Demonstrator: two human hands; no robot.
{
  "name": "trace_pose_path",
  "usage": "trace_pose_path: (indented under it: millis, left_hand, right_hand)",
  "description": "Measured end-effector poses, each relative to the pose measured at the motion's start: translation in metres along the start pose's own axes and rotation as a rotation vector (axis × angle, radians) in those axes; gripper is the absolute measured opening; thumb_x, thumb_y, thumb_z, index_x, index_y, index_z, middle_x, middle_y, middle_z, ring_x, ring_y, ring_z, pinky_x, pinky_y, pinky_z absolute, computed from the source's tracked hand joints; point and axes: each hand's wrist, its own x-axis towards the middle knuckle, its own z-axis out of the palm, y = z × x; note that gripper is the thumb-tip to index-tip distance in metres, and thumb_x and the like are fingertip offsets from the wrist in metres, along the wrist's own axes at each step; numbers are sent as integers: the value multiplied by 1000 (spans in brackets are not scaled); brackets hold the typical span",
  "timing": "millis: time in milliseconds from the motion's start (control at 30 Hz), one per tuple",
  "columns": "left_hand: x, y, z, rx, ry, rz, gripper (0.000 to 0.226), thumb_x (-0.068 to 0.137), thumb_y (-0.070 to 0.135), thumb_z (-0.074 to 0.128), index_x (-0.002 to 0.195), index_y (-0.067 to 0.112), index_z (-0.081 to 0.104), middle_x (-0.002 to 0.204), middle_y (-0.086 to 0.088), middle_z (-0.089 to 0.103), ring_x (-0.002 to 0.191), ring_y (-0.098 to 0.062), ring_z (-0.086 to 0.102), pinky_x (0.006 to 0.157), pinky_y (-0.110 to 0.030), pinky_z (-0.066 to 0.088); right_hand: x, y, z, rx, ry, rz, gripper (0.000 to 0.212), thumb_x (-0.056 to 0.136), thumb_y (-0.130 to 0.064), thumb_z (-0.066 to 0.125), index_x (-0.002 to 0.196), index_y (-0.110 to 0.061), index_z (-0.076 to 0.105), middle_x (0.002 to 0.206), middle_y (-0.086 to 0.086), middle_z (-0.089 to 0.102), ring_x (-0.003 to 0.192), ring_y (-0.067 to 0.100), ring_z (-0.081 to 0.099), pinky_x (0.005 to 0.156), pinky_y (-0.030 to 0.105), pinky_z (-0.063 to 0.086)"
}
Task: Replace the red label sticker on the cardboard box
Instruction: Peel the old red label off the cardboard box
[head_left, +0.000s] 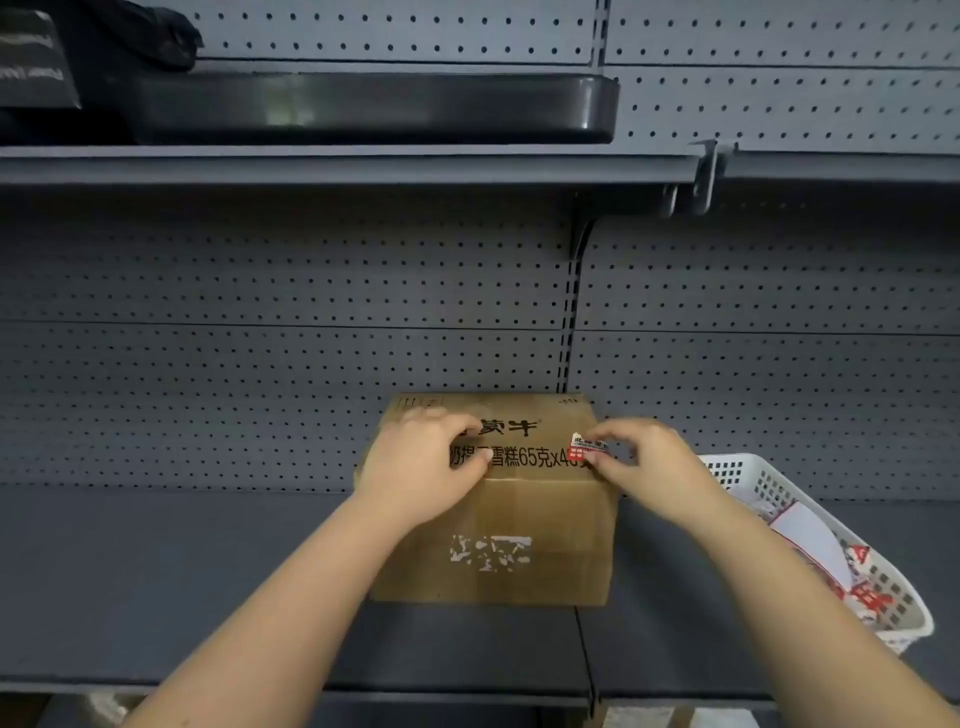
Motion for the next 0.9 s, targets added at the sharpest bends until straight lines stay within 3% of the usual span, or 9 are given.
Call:
trace_pose_path:
  millis: [267, 600, 767, 900]
  left_hand:
    - [21, -8, 28, 43, -113, -36, 63, 80, 74, 33, 127, 38, 54, 140, 6, 53, 133, -22, 38, 108, -51, 29]
    - [20, -9, 42, 67, -91, -17, 57, 84, 70, 34, 128, 39, 53, 136, 10, 55, 130, -17, 41, 107, -48, 28]
    - [20, -10, 44, 63, -76, -14, 55, 84, 69, 34, 127, 40, 53, 136, 11, 55, 128, -17, 42, 105, -48, 30]
    - [20, -9, 44, 59, -70, -17, 53, 85, 68, 36, 127, 40, 54, 135, 12, 56, 128, -17, 43, 105, -48, 30]
  right_hand:
    - [25, 22, 13, 60, -37, 60, 31, 83, -30, 68, 113, -23, 65, 119, -3, 62, 112, 14, 52, 90, 25, 36]
    - [40, 34, 21, 126, -56, 27, 28, 81, -28, 70, 108, -21, 70, 111, -7, 56, 106, 6, 49, 90, 16, 30]
    - [44, 41, 25, 177, -26, 24, 20, 83, -25, 69, 101, -20, 74, 105, -6, 58, 101, 6, 53, 82, 7, 33]
    - [48, 42, 25, 235, -25, 16, 15, 82, -18, 69, 95, -18, 76, 101, 0, 59, 97, 10, 55, 85, 21, 45]
